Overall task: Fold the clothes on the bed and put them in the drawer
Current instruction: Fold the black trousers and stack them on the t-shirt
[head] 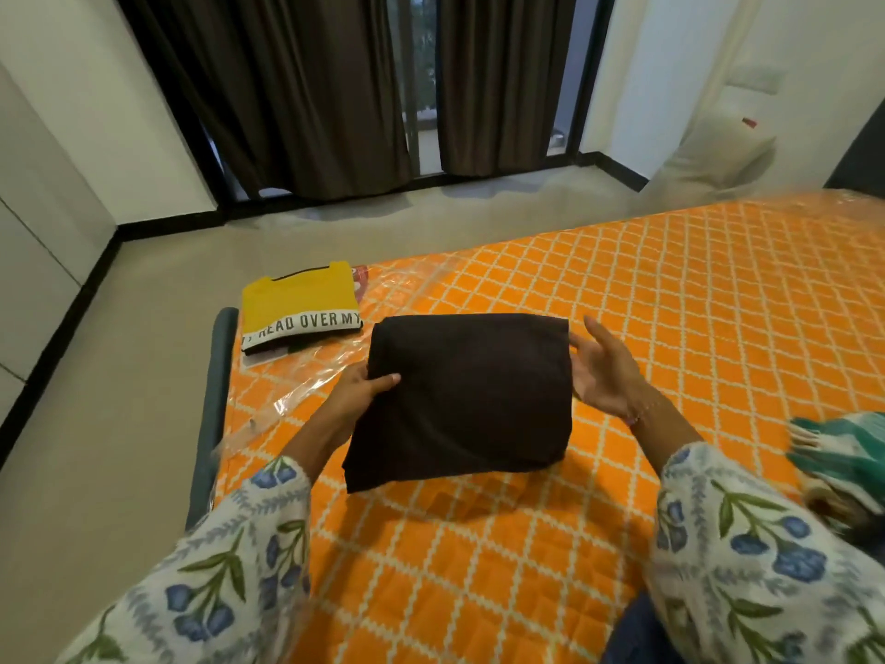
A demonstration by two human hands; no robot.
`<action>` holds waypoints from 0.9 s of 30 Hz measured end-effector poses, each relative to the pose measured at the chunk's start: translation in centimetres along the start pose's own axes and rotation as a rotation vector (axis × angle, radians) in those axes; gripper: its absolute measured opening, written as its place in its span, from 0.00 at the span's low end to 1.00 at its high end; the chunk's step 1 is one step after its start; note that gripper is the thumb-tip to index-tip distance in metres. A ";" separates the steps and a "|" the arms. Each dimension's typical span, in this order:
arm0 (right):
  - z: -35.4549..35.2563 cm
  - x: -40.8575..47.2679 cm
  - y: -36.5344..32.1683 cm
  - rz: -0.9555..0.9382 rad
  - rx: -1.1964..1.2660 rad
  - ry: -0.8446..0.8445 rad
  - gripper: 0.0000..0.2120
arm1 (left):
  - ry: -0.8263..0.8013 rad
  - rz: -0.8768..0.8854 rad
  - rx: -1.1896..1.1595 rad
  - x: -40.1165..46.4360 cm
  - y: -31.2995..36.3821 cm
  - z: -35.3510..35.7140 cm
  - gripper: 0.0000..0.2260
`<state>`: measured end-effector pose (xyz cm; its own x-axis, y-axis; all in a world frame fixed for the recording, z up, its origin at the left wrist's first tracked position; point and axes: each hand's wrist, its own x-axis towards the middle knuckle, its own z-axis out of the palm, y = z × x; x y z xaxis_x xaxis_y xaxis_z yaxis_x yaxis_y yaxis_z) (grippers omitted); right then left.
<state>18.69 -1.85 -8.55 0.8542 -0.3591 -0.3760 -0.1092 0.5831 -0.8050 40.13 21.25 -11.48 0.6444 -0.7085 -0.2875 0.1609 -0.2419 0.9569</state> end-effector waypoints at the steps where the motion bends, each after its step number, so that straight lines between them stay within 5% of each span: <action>1: -0.9 0.8 0.8 0.020 -0.029 0.001 0.19 | 0.018 -0.008 -0.014 1.7 0.3 0.2 0.12; 4: -2.8 4.1 2.8 0.039 -0.355 0.165 0.18 | 0.017 -0.017 0.041 6.2 1.2 0.8 0.12; 9: -4.1 10.7 0.7 -0.177 -0.319 0.374 0.18 | 0.039 -0.017 0.107 14.0 2.7 0.9 0.14; 14: -5.6 15.8 5.1 -0.138 -0.624 0.690 0.16 | 0.289 0.060 1.062 16.2 -0.5 3.4 0.26; 18: -6.1 17.2 6.7 -0.189 -0.832 0.848 0.14 | 0.121 0.189 1.414 12.3 -5.1 8.8 0.30; 27: -7.0 14.5 5.6 -0.230 -0.875 0.835 0.16 | -0.009 0.280 1.444 10.7 -7.3 8.0 0.49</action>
<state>26.96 -8.86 -21.75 0.3468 -0.9322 -0.1037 -0.5774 -0.1251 -0.8068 39.86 10.10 -21.93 0.5222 -0.8458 -0.1093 -0.8392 -0.5325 0.1105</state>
